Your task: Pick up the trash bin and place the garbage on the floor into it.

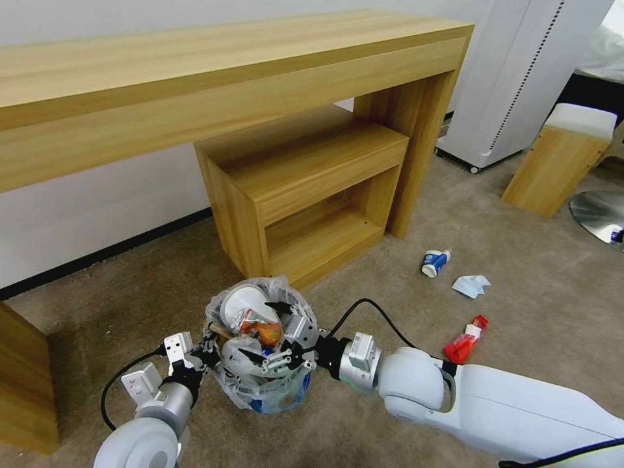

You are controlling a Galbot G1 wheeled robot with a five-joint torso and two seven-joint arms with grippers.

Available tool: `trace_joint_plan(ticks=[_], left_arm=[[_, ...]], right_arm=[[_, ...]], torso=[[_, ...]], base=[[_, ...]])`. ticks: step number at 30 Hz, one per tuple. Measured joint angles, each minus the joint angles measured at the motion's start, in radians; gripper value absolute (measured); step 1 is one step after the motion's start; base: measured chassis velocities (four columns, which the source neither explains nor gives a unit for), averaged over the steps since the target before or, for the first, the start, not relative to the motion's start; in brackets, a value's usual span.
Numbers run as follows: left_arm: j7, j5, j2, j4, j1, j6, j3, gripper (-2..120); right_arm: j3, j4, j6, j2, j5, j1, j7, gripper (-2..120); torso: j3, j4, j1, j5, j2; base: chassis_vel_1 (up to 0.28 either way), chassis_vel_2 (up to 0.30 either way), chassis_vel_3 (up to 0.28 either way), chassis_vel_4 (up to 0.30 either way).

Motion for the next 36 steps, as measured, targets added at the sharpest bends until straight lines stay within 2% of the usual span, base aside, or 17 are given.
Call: trace_joint_plan(ticks=[9,24,31,34,36], left_arm=[[0.000,-0.005,-0.001,0.012,-0.006,0.000,-0.003,1],[0.000,-0.007,-0.014,-0.008,-0.001,-0.002,-0.016,1],[-0.001,-0.007,-0.025,-0.031,0.002,-0.003,-0.029,1],[-0.001,-0.006,-0.030,-0.041,0.002,-0.003,-0.036,1],[-0.001,-0.006,-0.032,-0.043,0.002,-0.004,-0.037,1]], right_arm=[[0.080,0.013,0.028,-0.002,-0.008,-0.058,-0.003,100],[0.473,0.005,0.069,0.098,0.005,-0.278,0.101,100],[0.594,-0.010,0.021,0.136,-0.007,-0.356,0.174,100],[0.677,-0.010,-0.085,0.142,-0.018,-0.382,0.237,100],[0.697,-0.010,-0.107,0.144,-0.020,-0.389,0.253,100]], torso=[[0.000,-0.0001,0.000,-0.0001,0.000],[0.000,-0.0001,0.000,0.0000,0.000],[0.000,0.0000,0.000,0.0001,0.000],[0.000,0.0000,0.000,0.0001,0.000],[0.000,0.0000,0.000,0.0000,0.000]], base=[[0.000,0.000,0.000,0.000],[0.000,0.000,0.000,0.000],[0.000,0.000,0.000,0.000],[0.000,0.000,0.000,0.000],[0.000,0.000,0.000,0.000]])
